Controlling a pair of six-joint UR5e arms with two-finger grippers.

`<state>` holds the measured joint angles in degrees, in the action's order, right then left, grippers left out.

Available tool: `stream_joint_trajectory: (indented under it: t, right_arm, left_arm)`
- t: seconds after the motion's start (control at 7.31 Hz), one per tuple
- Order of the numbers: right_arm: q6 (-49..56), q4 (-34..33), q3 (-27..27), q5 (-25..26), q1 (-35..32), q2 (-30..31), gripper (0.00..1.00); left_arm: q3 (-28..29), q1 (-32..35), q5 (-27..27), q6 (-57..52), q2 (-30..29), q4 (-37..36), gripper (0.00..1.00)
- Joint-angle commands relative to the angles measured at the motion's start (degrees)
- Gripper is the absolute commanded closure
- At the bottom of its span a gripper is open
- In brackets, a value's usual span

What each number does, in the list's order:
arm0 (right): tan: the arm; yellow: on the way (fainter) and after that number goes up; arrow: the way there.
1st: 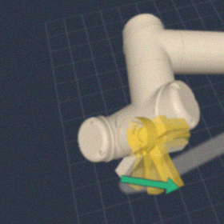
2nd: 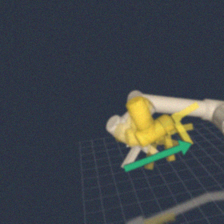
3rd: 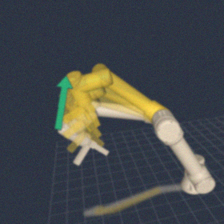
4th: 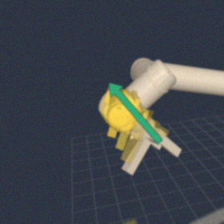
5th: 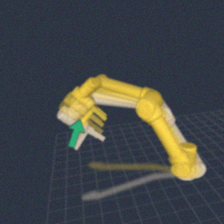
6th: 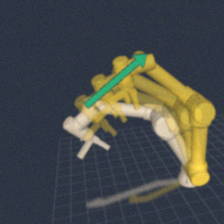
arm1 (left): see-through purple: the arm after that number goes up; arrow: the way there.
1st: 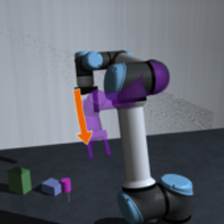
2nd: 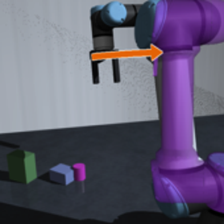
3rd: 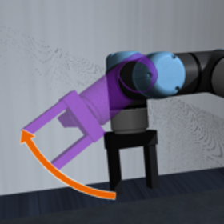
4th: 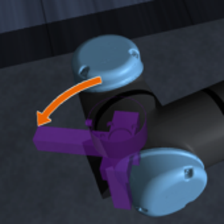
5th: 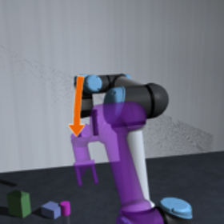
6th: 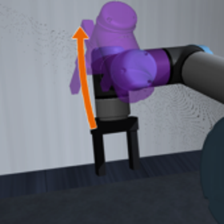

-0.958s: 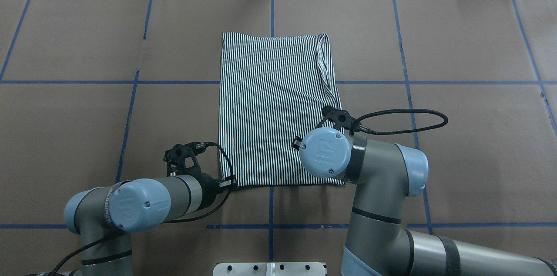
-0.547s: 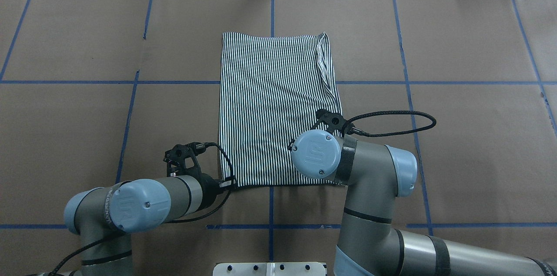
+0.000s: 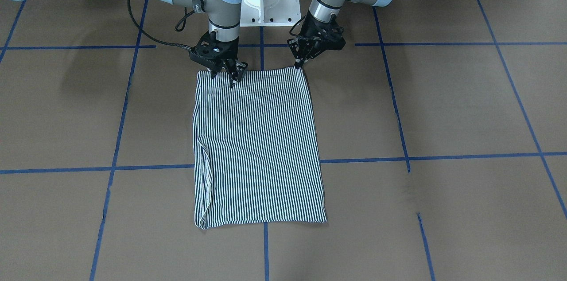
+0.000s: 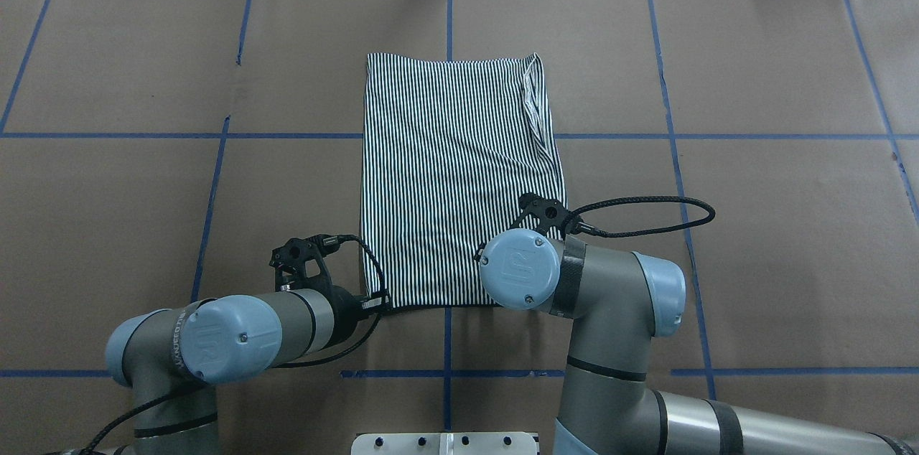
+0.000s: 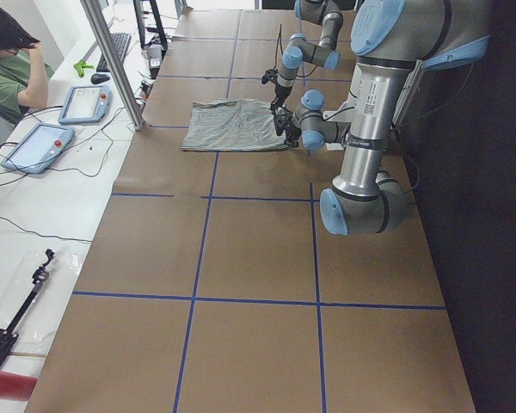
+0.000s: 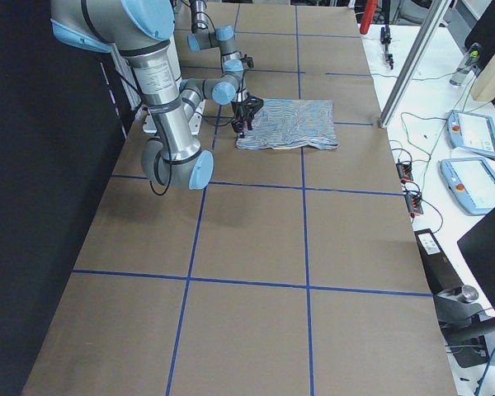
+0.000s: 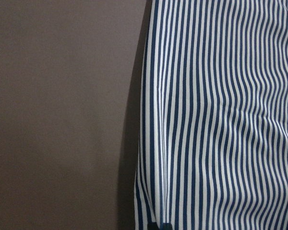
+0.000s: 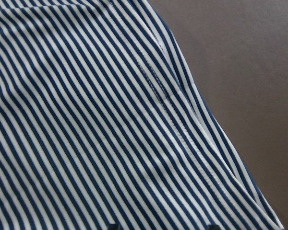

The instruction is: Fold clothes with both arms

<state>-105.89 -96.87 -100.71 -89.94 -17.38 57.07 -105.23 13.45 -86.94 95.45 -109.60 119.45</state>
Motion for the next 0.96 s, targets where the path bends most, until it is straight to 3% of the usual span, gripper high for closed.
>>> stream_joint_trajectory:
  t: [0.0, 0.82]
  right_arm:
    - [0.4, 0.0, -0.1, 0.0, -0.1, 0.4, 0.34]
    - [0.3, 0.0, 0.2, 0.4, -0.2, 0.9, 0.35]
  left_arm:
    - [0.0, 0.0, 0.0, 0.0, 0.0, 0.1, 1.00]
    - [0.0, 0.0, 0.0, 0.0, 0.0, 0.1, 1.00]
